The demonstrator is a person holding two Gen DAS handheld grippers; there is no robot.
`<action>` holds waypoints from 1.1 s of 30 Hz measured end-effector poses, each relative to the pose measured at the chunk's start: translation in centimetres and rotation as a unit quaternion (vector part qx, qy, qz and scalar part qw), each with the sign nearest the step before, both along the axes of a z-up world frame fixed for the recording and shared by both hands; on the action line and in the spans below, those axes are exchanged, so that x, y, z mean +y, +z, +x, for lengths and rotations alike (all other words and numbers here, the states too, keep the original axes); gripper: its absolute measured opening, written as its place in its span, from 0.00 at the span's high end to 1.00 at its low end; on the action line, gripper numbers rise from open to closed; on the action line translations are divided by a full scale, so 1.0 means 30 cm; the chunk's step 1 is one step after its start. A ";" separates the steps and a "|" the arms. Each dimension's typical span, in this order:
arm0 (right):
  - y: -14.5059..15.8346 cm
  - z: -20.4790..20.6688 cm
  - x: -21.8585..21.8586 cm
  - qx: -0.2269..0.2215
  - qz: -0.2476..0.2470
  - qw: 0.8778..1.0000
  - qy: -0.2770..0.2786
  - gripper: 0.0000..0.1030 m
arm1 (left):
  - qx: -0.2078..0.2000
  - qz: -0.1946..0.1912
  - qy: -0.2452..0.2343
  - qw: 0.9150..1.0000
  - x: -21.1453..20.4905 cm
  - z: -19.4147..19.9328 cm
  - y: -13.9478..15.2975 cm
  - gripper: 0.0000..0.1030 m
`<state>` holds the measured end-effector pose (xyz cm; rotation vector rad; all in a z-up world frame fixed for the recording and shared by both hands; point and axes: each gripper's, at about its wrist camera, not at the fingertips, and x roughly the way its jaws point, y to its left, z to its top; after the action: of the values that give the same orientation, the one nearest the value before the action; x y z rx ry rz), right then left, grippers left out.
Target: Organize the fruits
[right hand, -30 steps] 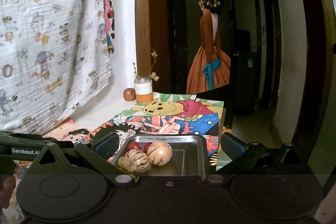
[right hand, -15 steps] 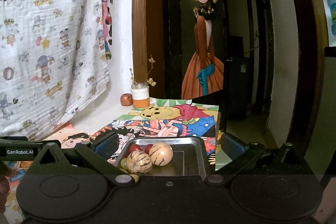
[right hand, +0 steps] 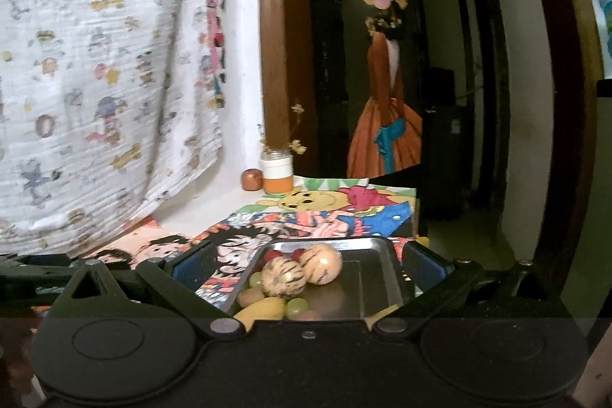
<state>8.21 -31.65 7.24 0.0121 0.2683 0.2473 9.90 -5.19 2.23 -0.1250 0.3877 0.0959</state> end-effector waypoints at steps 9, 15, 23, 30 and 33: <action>-0.037 -0.071 0.022 -0.016 0.003 1.000 -0.014 0.00 | 0.002 -0.004 0.012 1.000 0.050 -0.052 -0.023 0.00; -0.061 -0.105 0.037 -0.019 0.016 1.000 -0.010 0.00 | -0.003 0.004 0.015 1.000 0.065 -0.098 -0.032 0.00; -0.083 -0.144 0.069 -0.022 0.010 1.000 -0.014 0.00 | -0.004 0.006 0.005 1.000 0.068 -0.134 -0.048 0.00; -0.106 -0.164 0.072 -0.015 0.006 1.000 -0.016 0.00 | 0.008 0.010 0.001 1.000 0.074 -0.151 -0.071 0.00; -0.113 -0.178 0.071 -0.012 0.005 1.000 -0.013 0.00 | 0.012 0.011 -0.003 1.000 0.074 -0.158 -0.080 0.00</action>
<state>2.87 -29.50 3.86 0.0220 0.2437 0.2234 5.16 -2.97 -0.18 -0.1006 0.4111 0.0965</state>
